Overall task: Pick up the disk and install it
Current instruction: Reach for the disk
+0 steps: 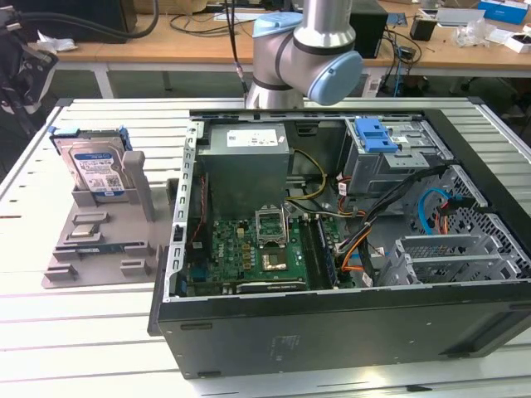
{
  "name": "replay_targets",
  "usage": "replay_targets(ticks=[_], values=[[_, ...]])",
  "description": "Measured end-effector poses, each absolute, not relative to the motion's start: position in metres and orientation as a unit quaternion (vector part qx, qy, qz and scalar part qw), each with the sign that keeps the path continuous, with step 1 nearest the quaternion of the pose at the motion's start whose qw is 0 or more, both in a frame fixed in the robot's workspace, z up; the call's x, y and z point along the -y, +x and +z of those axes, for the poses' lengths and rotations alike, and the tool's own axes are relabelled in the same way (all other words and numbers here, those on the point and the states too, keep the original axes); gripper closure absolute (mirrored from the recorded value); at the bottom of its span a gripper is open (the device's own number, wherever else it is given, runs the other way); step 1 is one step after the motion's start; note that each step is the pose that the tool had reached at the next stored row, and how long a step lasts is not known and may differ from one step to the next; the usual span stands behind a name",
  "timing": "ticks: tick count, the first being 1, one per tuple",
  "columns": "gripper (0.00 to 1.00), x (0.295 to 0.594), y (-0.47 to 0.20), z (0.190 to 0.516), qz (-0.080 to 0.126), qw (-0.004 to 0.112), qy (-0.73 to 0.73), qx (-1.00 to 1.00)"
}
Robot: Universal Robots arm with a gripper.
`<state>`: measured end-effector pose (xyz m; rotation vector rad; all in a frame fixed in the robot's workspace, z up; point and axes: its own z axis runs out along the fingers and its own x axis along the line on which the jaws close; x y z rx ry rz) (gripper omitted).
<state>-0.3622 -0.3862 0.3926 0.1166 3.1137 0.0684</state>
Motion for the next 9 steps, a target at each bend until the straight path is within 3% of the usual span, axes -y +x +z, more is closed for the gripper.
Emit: replay_targets(ticks=[9], values=[[0.89,0.369,-0.362,0.392,0.022,0.012,0.037,-0.999]])
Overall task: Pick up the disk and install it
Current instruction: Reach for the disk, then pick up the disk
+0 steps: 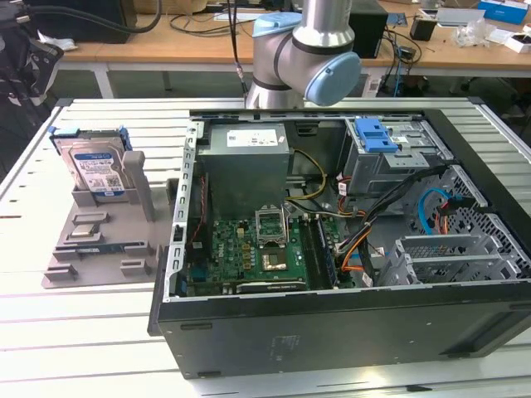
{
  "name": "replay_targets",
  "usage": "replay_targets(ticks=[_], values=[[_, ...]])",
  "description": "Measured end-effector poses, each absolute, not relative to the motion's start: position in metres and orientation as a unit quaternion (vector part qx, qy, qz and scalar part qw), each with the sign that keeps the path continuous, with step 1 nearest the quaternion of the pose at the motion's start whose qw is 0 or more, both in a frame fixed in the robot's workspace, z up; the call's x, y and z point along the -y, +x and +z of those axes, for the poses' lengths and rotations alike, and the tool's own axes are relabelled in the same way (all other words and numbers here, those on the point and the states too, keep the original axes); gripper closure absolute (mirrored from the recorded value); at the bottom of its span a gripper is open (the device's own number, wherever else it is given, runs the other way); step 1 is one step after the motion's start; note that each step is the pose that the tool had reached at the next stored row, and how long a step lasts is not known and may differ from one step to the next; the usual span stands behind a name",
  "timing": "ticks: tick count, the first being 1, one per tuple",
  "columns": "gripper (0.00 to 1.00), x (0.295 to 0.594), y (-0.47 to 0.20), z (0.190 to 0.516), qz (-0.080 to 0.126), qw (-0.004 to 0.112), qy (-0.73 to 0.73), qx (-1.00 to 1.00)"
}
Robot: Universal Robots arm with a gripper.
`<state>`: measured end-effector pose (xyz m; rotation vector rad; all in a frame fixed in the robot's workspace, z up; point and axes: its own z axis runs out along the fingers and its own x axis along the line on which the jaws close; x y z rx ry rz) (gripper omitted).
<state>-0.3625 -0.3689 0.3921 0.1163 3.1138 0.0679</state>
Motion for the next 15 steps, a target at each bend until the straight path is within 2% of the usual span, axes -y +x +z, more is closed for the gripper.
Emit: replay_targets(ticks=[11,15], values=[[0.89,0.3683,-0.3625,0.3920,0.022,0.012,0.037,-0.999],[0.89,0.3683,-0.3625,0.3920,0.022,0.011,-0.012,-1.000]])
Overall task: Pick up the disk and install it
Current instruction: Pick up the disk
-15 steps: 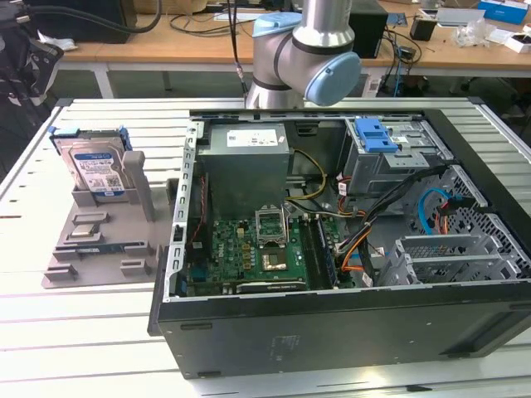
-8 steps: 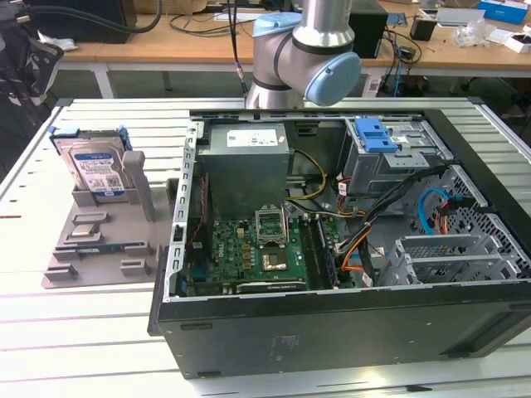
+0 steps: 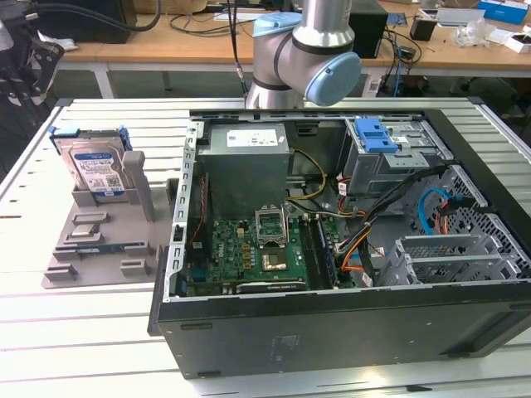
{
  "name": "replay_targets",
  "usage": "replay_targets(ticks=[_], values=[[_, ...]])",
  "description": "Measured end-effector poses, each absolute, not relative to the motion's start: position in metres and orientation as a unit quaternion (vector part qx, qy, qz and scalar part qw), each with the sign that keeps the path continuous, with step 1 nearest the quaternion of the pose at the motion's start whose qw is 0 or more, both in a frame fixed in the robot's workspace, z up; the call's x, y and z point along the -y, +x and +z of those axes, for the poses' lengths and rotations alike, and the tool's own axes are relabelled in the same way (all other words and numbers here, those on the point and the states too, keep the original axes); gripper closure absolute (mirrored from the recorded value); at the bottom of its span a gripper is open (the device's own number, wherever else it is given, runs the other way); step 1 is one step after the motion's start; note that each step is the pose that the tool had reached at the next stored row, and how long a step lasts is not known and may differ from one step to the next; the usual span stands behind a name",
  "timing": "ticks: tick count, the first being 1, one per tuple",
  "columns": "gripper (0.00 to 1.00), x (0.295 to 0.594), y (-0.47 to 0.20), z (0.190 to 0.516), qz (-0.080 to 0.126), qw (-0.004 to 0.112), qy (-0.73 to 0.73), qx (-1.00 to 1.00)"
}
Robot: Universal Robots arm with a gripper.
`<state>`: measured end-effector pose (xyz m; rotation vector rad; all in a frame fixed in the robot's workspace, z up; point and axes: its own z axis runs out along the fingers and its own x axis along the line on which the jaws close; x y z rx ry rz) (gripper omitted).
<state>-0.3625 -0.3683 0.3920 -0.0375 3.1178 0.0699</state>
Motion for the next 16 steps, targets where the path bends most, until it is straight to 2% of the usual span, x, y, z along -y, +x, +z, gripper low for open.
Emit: replay_targets(ticks=[16], values=[[0.89,0.3656,-0.3625,0.3921,0.023,0.009,-0.124,-0.992]])
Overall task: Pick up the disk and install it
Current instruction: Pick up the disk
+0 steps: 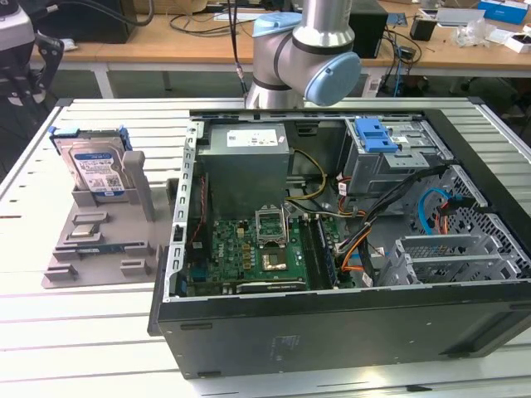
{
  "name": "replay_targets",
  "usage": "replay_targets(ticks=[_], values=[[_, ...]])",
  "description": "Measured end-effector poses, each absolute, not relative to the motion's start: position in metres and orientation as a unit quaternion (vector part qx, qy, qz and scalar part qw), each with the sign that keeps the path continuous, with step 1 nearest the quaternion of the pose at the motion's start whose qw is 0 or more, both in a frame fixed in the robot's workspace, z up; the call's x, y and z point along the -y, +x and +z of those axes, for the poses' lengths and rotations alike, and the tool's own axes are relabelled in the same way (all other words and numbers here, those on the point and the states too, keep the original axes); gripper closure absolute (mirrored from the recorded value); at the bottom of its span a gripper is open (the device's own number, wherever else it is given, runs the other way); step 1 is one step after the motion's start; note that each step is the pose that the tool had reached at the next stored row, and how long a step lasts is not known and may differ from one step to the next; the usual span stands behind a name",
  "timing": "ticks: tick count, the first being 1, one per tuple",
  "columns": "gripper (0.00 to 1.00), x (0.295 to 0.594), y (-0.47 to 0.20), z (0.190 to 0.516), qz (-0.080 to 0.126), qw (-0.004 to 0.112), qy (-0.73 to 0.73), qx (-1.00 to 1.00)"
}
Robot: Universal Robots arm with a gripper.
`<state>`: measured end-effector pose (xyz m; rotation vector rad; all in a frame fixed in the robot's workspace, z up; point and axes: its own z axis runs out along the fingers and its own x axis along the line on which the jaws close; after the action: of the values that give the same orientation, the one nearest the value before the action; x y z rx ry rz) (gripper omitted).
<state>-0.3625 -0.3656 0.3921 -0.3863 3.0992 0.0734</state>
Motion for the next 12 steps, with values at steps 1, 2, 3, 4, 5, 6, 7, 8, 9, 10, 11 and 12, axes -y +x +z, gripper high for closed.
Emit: replay_targets(ticks=[1,2,3,4,5,6,7,8,9,10,11,12], values=[[0.89,0.3654,-0.3625,0.3920,0.024,0.009,-0.127,-0.992],[0.89,0.3651,-0.3625,0.3920,0.024,0.009,-0.130,-0.991],[0.89,0.3648,-0.3625,0.3920,0.024,0.009,-0.133,-0.991],[0.89,0.3647,-0.3625,0.3920,0.024,0.009,-0.137,-0.990],[0.89,0.3646,-0.3625,0.3920,0.024,0.008,-0.139,-0.990],[0.89,0.3646,-0.3625,0.3920,0.024,0.008,-0.143,-0.989],[0.89,0.3645,-0.3625,0.3920,0.024,0.008,-0.149,-0.989],[0.89,0.3645,-0.3625,0.3920,0.024,0.008,-0.155,-0.988],[0.89,0.3644,-0.3625,0.3920,0.024,0.008,-0.165,-0.986],[0.89,0.3644,-0.3626,0.3920,0.024,0.008,-0.176,-0.984],[0.89,0.3645,-0.3625,0.3920,0.024,0.007,-0.190,-0.982],[0.89,0.3645,-0.3625,0.3920,0.024,0.007,-0.202,-0.979]])
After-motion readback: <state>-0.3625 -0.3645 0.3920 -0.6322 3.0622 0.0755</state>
